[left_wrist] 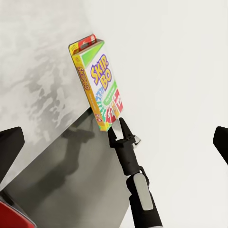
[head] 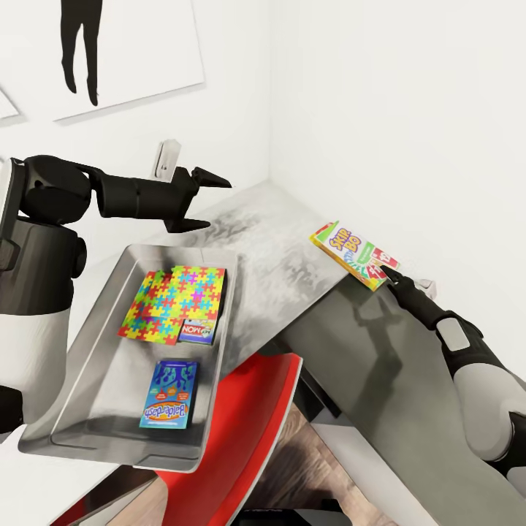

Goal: Put all the toys in the child's room - the three board games (two on the bed and one on the table), the two jigsaw puzzles on the table, and the tennis ball on the table - inside the toy box on the table in the child's room.

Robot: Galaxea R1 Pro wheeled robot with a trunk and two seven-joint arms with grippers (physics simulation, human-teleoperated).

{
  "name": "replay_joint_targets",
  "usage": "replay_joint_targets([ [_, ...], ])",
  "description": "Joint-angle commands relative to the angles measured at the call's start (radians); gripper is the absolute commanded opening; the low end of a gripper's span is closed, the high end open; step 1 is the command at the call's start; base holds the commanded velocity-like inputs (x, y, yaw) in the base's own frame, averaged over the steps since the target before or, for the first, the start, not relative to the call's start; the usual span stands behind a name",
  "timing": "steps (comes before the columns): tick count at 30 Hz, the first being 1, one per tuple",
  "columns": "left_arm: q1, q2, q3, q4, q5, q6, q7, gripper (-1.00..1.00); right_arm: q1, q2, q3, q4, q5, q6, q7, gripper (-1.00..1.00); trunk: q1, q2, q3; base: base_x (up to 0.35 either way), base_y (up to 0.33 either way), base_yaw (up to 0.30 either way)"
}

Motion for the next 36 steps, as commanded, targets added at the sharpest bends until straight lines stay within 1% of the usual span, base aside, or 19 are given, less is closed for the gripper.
replay_joint_targets([
  [1, -0.001, 0.0, 0.0, 0.0, 0.004, 0.006, 0.006, 1.0, -0.001, 0.0, -0.004, 0.0, -0.006, 0.009, 0.002, 1.0, 0.0, -0.001, -0.001, 0.0, 0.0, 0.004],
  [36, 0.003, 0.0, -0.002, 0.0, 0.004, 0.008, 0.005, 1.0, -0.002, 0.012, -0.001, 0.002, -0.005, 0.009, 0.004, 1.0, 0.0, -0.001, -0.001, 0.0, 0.0, 0.0],
])
